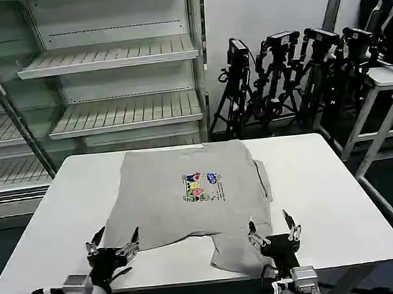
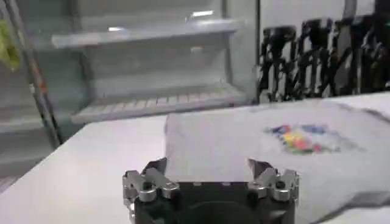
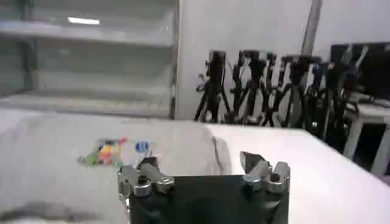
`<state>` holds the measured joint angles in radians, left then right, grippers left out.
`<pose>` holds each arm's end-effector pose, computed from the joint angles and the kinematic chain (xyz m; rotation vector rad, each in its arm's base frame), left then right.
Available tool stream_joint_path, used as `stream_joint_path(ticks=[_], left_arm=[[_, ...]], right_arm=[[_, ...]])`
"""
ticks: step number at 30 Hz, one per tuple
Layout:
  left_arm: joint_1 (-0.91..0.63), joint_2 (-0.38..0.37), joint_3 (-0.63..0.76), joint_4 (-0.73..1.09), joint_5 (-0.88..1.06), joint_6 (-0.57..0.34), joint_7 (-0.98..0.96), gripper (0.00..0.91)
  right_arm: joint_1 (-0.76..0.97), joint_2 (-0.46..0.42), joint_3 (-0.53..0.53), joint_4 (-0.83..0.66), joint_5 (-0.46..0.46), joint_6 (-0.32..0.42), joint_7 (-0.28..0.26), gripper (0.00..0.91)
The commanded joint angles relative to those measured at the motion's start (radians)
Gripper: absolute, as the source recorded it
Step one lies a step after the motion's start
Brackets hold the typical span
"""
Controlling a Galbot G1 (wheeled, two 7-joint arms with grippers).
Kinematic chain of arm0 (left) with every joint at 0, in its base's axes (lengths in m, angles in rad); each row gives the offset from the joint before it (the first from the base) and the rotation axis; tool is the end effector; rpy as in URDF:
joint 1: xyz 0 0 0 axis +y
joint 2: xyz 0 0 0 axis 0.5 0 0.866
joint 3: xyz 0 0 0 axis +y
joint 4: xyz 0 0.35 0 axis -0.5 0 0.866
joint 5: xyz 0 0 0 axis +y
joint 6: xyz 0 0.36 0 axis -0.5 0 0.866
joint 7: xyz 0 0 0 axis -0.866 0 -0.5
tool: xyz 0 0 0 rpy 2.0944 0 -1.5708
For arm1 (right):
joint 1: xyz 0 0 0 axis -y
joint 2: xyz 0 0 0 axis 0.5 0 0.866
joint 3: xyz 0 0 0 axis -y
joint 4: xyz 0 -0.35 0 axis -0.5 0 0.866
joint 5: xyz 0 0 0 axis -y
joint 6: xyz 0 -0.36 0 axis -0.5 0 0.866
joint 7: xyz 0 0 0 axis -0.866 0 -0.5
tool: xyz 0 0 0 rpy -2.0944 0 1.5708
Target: Fold and organize the clothes.
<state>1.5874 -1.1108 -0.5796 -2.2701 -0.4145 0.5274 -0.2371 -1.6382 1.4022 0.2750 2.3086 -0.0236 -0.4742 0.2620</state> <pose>0.1849 0.0663 -0.2265 -0.0157 -2.7429 -0.1505 0.1490 0.0465 -0.2413 0.0430 -2.8078 0.1650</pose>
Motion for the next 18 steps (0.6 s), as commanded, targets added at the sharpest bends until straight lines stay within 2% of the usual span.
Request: stream_joint_path(ticks=[1, 10, 11, 12, 13, 14, 15, 16, 18], left_arm=[[-0.004, 0.158, -0.083, 0.101, -0.216, 0.056, -0.035, 0.907], [-0.017, 0.194, -0.036, 0.177, -0.281, 0.057, -0.051, 0.887], [-0.014, 0.195, -0.031, 0.176, -0.282, 0.057, -0.048, 0.595], [-0.011, 0.197, -0.027, 0.174, -0.282, 0.057, -0.045, 0.101], [-0.009, 0.198, -0.023, 0.172, -0.281, 0.057, -0.041, 0.05], [-0.008, 0.199, -0.02, 0.171, -0.281, 0.057, -0.039, 0.05], [-0.007, 0.2, -0.017, 0.169, -0.281, 0.056, -0.034, 0.05], [-0.007, 0.199, -0.014, 0.167, -0.281, 0.056, -0.029, 0.05], [-0.008, 0.196, -0.008, 0.164, -0.281, 0.055, -0.026, 0.05]], right_arm=[[-0.047, -0.015, -0.016, 0.006, 0.003, -0.036, 0.01, 0.907], [-0.077, -0.016, -0.038, -0.021, -0.008, -0.063, 0.017, 0.907], [-0.083, -0.015, -0.042, -0.02, -0.01, -0.065, 0.018, 0.907], [-0.088, -0.014, -0.047, -0.02, -0.013, -0.066, 0.018, 0.907], [-0.092, -0.014, -0.049, -0.022, -0.019, -0.066, 0.018, 0.796], [-0.095, -0.013, -0.052, -0.025, -0.025, -0.065, 0.019, 0.413], [-0.098, -0.013, -0.053, -0.029, -0.027, -0.066, 0.021, 0.111], [-0.101, -0.012, -0.055, -0.032, -0.027, -0.068, 0.024, 0.0], [-0.105, -0.012, -0.058, -0.037, -0.025, -0.07, 0.028, 0.0]])
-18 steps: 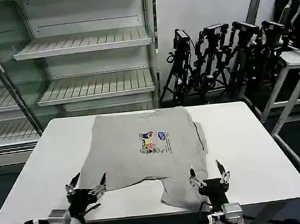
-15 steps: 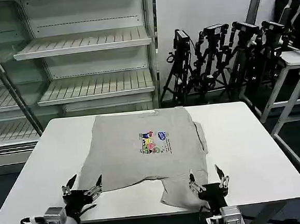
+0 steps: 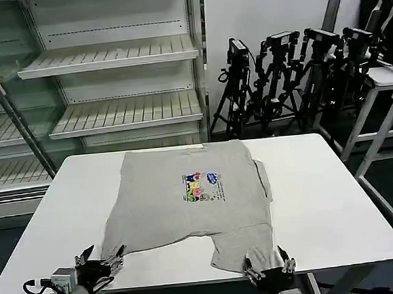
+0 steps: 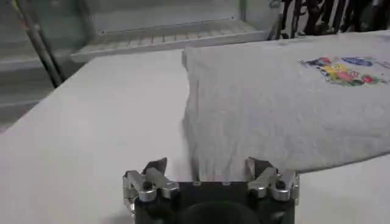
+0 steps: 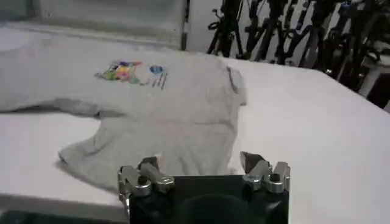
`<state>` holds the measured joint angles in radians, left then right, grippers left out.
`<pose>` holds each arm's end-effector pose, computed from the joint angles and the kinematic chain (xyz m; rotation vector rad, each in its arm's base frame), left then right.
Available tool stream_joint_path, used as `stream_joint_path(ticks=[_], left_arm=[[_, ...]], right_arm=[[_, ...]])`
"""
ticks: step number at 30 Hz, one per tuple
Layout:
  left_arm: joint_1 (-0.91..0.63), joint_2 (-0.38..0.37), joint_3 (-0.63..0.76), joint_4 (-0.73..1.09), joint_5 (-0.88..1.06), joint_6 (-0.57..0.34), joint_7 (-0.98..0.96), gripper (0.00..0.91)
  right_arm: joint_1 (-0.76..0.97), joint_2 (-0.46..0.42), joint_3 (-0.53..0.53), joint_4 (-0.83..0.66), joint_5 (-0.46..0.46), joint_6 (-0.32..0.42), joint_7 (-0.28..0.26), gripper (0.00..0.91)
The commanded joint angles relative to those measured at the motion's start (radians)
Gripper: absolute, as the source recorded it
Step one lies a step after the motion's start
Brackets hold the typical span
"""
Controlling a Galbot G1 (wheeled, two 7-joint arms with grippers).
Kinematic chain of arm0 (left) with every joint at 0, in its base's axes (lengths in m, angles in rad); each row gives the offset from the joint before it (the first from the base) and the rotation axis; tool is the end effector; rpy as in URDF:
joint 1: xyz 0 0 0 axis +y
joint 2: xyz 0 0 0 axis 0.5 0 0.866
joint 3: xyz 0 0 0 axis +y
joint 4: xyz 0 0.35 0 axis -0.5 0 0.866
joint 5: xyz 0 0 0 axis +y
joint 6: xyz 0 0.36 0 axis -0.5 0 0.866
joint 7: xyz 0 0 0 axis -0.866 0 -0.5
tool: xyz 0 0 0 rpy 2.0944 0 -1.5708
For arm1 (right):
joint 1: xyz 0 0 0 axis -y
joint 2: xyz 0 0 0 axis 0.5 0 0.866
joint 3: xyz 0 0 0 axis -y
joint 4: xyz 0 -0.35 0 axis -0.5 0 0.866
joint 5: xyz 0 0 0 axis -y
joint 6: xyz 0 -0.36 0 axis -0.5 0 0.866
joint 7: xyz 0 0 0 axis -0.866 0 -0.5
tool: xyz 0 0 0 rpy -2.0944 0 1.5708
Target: Fold and organize the clothes.
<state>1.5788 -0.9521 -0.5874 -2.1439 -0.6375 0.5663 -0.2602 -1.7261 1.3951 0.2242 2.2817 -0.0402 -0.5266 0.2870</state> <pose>0.2020 0.1055 -0.2521 -0.0460 -2.5564 -0.1070 0.1229 0.0591 -0.2628 0.0765 -2.6426 0.1946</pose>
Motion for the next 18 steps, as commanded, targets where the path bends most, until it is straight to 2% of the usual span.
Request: stream_joint_path(ticks=[1, 15, 18], left_arm=[[0.0, 0.036, 0.004, 0.038, -0.056, 0.016, -0.003, 0.05], [0.011, 0.027, 0.012, 0.015, -0.059, 0.016, 0.025, 0.05], [0.027, 0.022, 0.0, -0.012, -0.067, 0.015, 0.026, 0.05]], right_arm=[[-0.017, -0.003, -0.008, -0.012, -0.006, -0.019, 0.006, 0.0], [-0.055, 0.002, -0.027, 0.003, 0.018, -0.016, 0.013, 0.0], [-0.07, 0.002, -0.026, 0.023, 0.023, 0.013, 0.013, 0.0]])
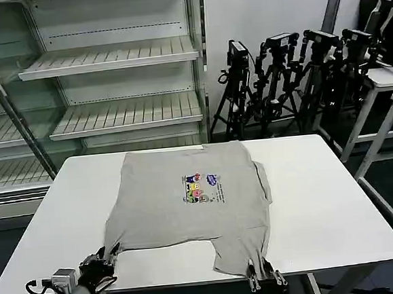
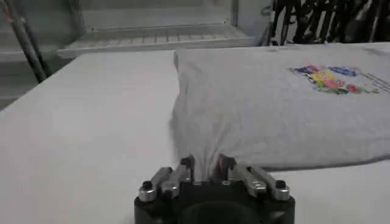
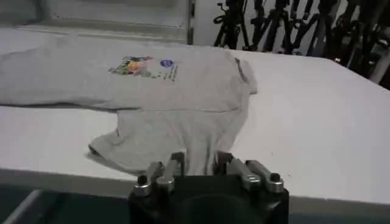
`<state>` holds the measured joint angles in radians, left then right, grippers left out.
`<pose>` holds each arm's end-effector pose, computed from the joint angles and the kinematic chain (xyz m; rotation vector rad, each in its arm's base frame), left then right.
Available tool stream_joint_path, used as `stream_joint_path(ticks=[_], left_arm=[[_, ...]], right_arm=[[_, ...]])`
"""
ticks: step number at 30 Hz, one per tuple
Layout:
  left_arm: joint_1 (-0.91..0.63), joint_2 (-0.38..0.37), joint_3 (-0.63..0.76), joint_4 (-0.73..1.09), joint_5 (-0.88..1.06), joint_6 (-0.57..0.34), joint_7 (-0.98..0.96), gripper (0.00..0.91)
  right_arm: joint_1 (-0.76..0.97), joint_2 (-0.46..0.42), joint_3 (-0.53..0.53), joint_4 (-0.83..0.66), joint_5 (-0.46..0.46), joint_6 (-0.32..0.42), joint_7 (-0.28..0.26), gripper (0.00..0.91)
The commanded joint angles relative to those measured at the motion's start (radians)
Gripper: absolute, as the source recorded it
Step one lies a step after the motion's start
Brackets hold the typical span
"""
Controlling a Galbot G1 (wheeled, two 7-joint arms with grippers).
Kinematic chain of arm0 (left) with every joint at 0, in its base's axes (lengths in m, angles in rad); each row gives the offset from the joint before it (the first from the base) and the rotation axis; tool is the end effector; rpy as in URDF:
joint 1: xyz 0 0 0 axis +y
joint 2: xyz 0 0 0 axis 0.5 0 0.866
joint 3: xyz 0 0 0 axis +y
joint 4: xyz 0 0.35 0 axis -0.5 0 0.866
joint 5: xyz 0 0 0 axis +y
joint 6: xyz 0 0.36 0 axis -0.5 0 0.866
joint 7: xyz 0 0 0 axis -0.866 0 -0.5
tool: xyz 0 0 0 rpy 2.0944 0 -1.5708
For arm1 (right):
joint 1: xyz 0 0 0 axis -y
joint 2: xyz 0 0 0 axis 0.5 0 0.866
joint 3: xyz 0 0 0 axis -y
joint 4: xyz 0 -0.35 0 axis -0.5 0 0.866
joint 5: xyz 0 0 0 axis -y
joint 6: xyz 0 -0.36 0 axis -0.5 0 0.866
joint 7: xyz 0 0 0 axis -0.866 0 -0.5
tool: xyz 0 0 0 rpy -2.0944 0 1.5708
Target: Fold and organize the clothes.
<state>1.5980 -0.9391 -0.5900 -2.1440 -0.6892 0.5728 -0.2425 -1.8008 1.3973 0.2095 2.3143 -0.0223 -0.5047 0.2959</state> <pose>0.1980 0.1076 -0.2543 -0.0888 -2.5195 -0.0543 0.1025 0.0623 -0.2591 0.0906 -2.6161 0.1362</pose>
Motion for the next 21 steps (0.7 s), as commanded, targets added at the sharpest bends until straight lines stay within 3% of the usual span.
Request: stream_joint_path(ticks=[1, 5, 12, 16, 21], left_arm=[[0.021, 0.002, -0.01, -0.038, -0.016, 0.008, 0.005, 0.05], [0.091, -0.021, -0.077, -0.143, -0.013, 0.008, -0.009, 0.05], [0.244, -0.056, -0.211, -0.297, -0.008, 0.008, -0.017, 0.05], [0.236, -0.076, -0.213, -0.311, -0.007, 0.007, -0.023, 0.05], [0.076, -0.047, -0.151, -0.231, -0.008, 0.005, -0.023, 0.05]], right_arm=[[-0.008, -0.001, -0.009, 0.005, 0.005, 0.012, 0.003, 0.0], [-0.078, 0.001, 0.009, 0.107, -0.001, 0.093, 0.003, 0.0], [-0.175, -0.023, 0.062, 0.259, 0.012, 0.152, 0.001, 0.0], [-0.06, -0.025, 0.144, 0.256, 0.099, 0.159, 0.003, 0.0], [0.175, -0.067, 0.218, 0.143, 0.202, 0.144, 0.022, 0.0]])
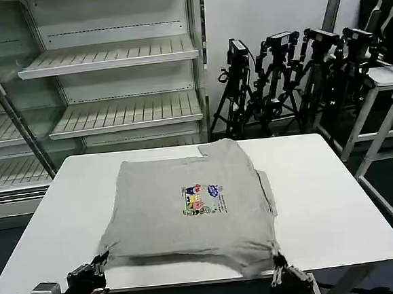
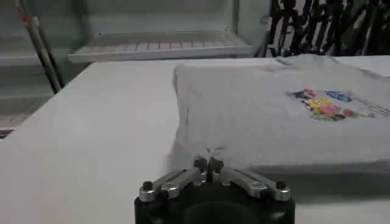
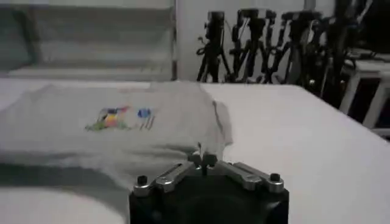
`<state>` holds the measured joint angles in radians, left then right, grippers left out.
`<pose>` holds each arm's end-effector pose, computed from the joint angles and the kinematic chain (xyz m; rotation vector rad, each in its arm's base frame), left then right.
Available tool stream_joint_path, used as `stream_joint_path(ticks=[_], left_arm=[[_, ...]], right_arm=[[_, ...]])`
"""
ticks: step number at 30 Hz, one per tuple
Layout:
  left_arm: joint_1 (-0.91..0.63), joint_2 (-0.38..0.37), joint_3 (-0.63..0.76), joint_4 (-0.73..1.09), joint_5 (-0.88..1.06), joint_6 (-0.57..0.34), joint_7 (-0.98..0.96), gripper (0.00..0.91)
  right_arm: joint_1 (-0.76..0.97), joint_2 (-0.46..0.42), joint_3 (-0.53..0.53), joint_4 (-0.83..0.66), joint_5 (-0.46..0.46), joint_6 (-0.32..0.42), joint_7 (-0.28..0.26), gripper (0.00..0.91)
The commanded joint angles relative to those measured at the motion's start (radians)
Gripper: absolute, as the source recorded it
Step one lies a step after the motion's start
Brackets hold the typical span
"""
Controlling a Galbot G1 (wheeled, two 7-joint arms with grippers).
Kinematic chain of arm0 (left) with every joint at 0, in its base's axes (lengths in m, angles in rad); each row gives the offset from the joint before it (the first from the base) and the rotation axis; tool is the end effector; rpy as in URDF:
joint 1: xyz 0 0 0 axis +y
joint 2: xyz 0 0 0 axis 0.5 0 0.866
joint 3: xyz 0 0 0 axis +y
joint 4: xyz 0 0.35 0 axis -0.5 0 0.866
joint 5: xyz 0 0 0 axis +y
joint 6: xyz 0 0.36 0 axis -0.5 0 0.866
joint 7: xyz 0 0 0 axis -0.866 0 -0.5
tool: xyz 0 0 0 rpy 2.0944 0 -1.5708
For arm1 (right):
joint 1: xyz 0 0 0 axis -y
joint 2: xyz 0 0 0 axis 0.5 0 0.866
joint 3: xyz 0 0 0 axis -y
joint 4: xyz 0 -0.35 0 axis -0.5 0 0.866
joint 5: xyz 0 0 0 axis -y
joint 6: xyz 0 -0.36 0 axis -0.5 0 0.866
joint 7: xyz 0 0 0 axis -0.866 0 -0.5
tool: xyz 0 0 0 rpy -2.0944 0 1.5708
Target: Fold and organize the clothes.
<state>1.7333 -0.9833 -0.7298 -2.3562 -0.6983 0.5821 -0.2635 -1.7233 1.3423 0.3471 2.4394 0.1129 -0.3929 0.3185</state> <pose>0.1608 0.0963 -0.1970 -0.0666 -2.6270 -0.0381 0.1270 0.0227 -0.2076 -0.0204 -2.9080 0.0365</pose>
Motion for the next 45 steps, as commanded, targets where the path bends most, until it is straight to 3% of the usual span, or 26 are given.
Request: stream_joint_path(ticks=[1, 5, 10, 16, 21, 22, 23, 24, 25, 30, 35, 37, 41, 44, 45], left_arm=[[-0.108, 0.001, 0.022, 0.018, 0.0, -0.004, -0.003, 0.05], [-0.241, 0.015, 0.104, 0.129, -0.003, -0.004, -0.007, 0.05], [-0.451, 0.052, 0.184, 0.285, -0.014, -0.004, -0.001, 0.05], [-0.54, 0.077, 0.265, 0.379, 0.026, -0.004, 0.004, 0.05], [-0.554, 0.073, 0.314, 0.414, 0.077, -0.004, 0.011, 0.06], [-0.556, 0.07, 0.322, 0.418, 0.102, -0.004, 0.016, 0.071], [-0.56, 0.064, 0.335, 0.423, 0.116, -0.004, 0.018, 0.232], [-0.562, 0.06, 0.341, 0.427, 0.118, -0.004, 0.017, 0.383], [-0.565, 0.058, 0.346, 0.43, 0.121, -0.004, 0.017, 0.907], [-0.557, 0.043, 0.344, 0.428, 0.121, -0.004, 0.016, 0.907], [-0.494, 0.037, 0.292, 0.361, 0.1, -0.005, 0.016, 0.907], [-0.44, 0.028, 0.261, 0.309, 0.089, -0.005, 0.013, 0.907], [-0.36, 0.008, 0.231, 0.278, 0.086, -0.005, 0.01, 0.907], [-0.361, -0.003, 0.237, 0.322, 0.05, -0.004, 0.007, 0.907], [-0.374, -0.008, 0.242, 0.345, 0.029, -0.003, 0.003, 0.907]], right_arm=[[0.155, -0.025, 0.078, -0.035, 0.085, 0.029, 0.005, 0.0], [0.312, -0.036, 0.035, -0.158, 0.107, 0.007, 0.015, 0.0], [0.541, -0.041, -0.055, -0.317, 0.125, -0.092, 0.03, 0.0], [0.656, -0.069, -0.094, -0.41, 0.139, -0.181, 0.012, 0.0], [0.716, -0.078, -0.125, -0.499, 0.125, -0.188, -0.008, 0.03], [0.72, -0.076, -0.131, -0.522, 0.119, -0.188, -0.014, 0.383], [0.722, -0.069, -0.135, -0.535, 0.111, -0.187, -0.017, 0.887], [0.724, -0.063, -0.139, -0.55, 0.104, -0.187, -0.02, 0.907], [0.727, -0.055, -0.143, -0.564, 0.095, -0.187, -0.022, 0.907], [0.727, -0.025, -0.151, -0.607, 0.079, -0.173, -0.019, 0.907], [0.663, -0.019, -0.134, -0.569, 0.064, -0.048, -0.011, 0.907], [0.599, -0.024, -0.108, -0.513, 0.066, -0.027, -0.038, 0.907], [0.506, -0.029, -0.042, -0.449, 0.084, -0.041, -0.074, 0.907], [0.489, -0.029, -0.004, -0.46, 0.114, -0.076, -0.062, 0.907], [0.49, -0.029, 0.01, -0.464, 0.168, -0.117, -0.051, 0.907]])
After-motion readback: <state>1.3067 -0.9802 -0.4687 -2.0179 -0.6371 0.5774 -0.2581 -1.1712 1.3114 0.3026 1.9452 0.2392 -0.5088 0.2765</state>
